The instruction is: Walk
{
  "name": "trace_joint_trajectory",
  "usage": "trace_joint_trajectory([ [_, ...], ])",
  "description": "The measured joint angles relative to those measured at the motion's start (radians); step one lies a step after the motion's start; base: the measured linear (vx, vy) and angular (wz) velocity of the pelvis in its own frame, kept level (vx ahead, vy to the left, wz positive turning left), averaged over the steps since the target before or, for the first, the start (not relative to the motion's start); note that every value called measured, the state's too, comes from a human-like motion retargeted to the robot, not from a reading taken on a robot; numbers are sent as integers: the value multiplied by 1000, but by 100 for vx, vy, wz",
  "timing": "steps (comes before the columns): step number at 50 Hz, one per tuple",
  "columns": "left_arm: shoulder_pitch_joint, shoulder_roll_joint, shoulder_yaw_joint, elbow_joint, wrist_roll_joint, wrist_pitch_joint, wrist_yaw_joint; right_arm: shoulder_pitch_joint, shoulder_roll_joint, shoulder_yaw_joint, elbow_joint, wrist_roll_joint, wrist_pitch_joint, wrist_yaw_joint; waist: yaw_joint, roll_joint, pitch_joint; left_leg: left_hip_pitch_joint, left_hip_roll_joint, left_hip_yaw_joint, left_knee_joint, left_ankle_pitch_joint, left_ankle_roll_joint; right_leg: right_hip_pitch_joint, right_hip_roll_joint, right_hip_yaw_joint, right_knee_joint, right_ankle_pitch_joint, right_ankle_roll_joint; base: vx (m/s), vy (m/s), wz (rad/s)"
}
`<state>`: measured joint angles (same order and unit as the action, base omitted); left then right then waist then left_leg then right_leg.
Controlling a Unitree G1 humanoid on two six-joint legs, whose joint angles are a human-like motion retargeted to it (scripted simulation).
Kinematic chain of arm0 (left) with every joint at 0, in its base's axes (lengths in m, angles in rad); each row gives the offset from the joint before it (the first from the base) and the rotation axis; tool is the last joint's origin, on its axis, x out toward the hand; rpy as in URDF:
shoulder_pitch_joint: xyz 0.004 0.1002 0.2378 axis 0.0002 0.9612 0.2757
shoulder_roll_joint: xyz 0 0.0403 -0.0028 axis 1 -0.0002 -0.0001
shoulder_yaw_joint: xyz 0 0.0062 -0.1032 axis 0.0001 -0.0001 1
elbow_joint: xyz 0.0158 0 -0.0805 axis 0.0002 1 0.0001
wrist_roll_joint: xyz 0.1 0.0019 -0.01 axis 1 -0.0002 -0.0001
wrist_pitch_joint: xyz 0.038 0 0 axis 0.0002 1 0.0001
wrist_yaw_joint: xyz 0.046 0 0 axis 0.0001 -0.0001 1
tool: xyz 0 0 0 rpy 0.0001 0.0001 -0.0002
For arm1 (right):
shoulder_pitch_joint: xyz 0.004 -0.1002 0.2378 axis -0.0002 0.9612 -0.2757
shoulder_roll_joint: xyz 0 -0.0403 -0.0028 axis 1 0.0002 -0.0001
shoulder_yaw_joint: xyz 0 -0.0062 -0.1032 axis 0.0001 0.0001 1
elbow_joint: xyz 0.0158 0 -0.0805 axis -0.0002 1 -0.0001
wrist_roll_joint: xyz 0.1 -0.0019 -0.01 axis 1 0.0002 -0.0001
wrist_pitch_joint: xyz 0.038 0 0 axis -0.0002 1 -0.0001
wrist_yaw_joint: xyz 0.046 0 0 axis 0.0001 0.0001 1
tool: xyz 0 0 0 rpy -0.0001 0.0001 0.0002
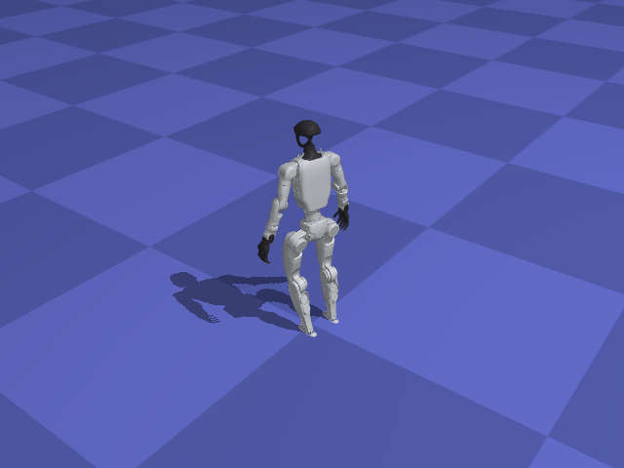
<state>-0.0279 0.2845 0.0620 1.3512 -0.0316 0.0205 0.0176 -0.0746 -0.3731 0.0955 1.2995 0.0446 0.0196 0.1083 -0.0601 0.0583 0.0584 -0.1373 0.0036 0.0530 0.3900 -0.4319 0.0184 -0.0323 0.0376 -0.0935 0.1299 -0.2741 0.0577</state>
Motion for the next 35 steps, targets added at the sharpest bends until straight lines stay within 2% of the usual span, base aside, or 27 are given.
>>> trace_joint_trajectory([
  [15, -7, -4, 4, -1, -2, -7, -26, -8, -19, 2, 8, -12, -4, 8, 5, 11, 11, -30, 5, 3, 64, -32, 6, -4, 2, -8, 8, -9, 3, 0, 0, 0],
  [24, 9, 89, 25, -5, 12, -5, -50, -10, -62, -9, 7, -26, 1, 31, 24, 20, 23, -35, -2, 0, 108, -57, 15, -16, -10, -24, 75, -50, 3, 1, 2, 2],
  [30, 27, 155, 56, -14, 21, 1, -77, -11, -126, -27, 3, -32, 8, 56, 37, 14, 35, -15, -34, -4, 99, -57, 30, -59, -48, -36, 211, -116, 1, 1, 7, 9],
  [35, 48, 221, 93, -28, 31, 9, -102, -6, -190, -52, 0, -30, 17, 87, 38, -8, 55, 16, -92, -7, 77, -47, 50, -154, -129, -57, 466, -193, -12, 0, 6, 15],
])
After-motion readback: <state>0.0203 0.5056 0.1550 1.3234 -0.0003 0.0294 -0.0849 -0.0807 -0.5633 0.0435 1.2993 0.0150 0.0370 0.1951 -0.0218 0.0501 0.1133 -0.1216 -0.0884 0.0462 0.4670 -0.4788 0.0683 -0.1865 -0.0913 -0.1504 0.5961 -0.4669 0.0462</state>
